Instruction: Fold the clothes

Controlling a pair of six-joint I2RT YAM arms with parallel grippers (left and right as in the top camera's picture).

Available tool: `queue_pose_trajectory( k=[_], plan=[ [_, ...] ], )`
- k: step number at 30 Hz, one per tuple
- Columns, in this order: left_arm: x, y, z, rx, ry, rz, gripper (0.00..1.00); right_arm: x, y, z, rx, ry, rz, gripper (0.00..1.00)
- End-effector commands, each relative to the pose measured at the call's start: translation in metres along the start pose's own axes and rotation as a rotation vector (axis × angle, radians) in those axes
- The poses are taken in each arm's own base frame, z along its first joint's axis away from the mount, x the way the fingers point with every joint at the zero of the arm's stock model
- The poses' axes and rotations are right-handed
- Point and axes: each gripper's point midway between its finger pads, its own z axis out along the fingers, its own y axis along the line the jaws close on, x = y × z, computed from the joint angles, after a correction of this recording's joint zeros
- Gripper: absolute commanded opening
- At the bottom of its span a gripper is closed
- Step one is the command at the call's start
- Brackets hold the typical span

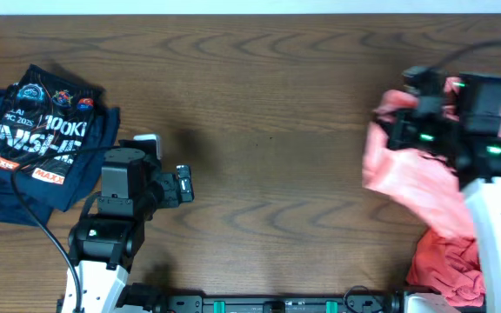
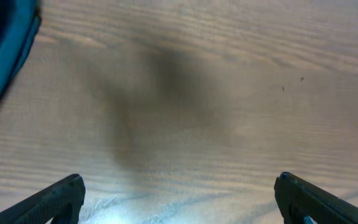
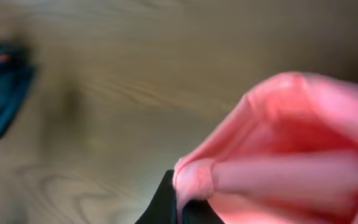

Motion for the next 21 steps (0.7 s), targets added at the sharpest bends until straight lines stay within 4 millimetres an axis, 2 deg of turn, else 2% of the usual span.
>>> queue_pose_trajectory(
  k=[1,4,5,7,8,9,10,12,15,19,21],
  plan=[
    [-0.011,-0.002,-0.005,0.005,-0.029,-0.011,0.98,0.004,0.073,0.03,-0.23,0.025,-0.156,0.02],
    [-0.013,-0.002,-0.005,0.008,-0.039,-0.01,0.98,0.001,0.108,0.071,-0.258,0.006,-0.26,0.09],
    [-0.014,-0.002,-0.005,0.008,-0.043,-0.01,0.98,0.001,0.116,0.083,-0.258,0.0,-0.288,0.13],
    [-0.017,-0.003,-0.005,0.011,-0.053,-0.01,0.98,0.003,0.119,0.109,-0.21,-0.006,-0.317,0.14],
    [-0.018,-0.003,-0.005,0.012,-0.058,-0.009,0.98,0.003,0.113,0.122,-0.152,-0.006,-0.302,0.24],
    [-0.019,-0.004,-0.005,0.013,-0.064,-0.009,0.98,0.003,0.102,0.131,-0.085,-0.007,-0.269,0.44],
    [-0.021,-0.004,-0.005,0.015,-0.07,-0.009,0.98,0.002,0.083,0.139,0.012,-0.009,-0.207,0.57],
    [-0.021,-0.004,-0.005,0.016,-0.072,-0.009,0.98,0.002,0.055,0.143,0.136,-0.01,-0.129,0.74],
    [-0.022,-0.004,-0.005,0.019,-0.075,-0.077,0.98,0.0,0.024,0.132,0.227,-0.002,-0.078,0.99],
    [-0.029,-0.006,-0.003,0.031,-0.097,-0.185,0.98,0.006,-0.015,0.104,0.311,0.043,-0.002,0.99],
    [-0.029,-0.009,0.002,0.049,-0.083,-0.207,0.98,0.021,-0.047,0.084,0.401,0.104,0.06,0.99]
  ],
)
